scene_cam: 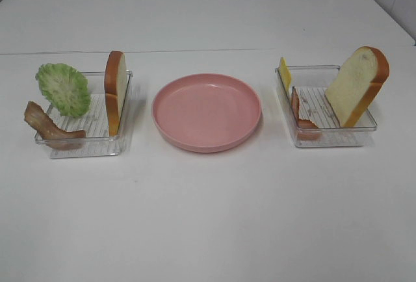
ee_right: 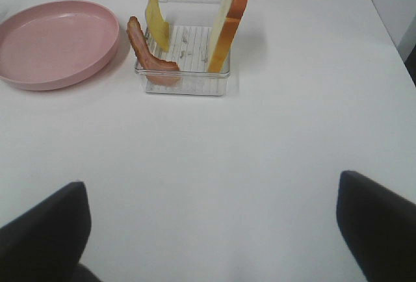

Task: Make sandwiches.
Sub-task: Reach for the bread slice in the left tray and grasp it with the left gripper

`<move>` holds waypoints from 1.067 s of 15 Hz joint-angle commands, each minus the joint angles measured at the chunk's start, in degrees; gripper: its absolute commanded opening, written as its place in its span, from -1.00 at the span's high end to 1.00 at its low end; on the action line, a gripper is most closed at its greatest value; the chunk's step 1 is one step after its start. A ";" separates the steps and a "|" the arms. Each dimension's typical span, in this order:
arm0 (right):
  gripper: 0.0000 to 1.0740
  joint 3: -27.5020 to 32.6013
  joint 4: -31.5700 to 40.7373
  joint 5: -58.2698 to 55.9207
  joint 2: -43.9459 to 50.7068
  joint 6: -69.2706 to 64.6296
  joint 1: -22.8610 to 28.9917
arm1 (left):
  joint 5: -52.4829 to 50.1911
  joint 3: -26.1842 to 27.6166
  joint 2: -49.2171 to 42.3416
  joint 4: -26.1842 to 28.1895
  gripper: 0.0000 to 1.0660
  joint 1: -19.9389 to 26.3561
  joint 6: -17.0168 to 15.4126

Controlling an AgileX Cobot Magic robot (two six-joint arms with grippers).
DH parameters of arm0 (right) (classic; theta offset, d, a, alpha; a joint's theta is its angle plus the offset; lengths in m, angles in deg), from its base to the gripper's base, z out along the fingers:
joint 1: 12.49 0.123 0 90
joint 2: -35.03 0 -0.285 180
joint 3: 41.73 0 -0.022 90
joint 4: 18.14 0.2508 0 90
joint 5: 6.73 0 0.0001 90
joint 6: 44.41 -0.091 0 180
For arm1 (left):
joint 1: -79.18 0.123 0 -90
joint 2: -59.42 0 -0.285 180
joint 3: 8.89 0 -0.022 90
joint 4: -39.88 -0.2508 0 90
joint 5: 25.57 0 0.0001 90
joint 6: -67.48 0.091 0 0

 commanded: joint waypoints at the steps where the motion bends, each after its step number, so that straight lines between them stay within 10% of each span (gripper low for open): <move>1: -0.80 0.11 -0.11 0.63 0.63 0.40 -0.23 | -0.46 -0.06 -1.03 0.40 -0.40 0.23 -0.23; 16: -0.80 0.11 -0.11 0.63 0.63 0.40 -0.23 | -9.17 4.18 2.35 0.92 -0.40 0.23 -0.57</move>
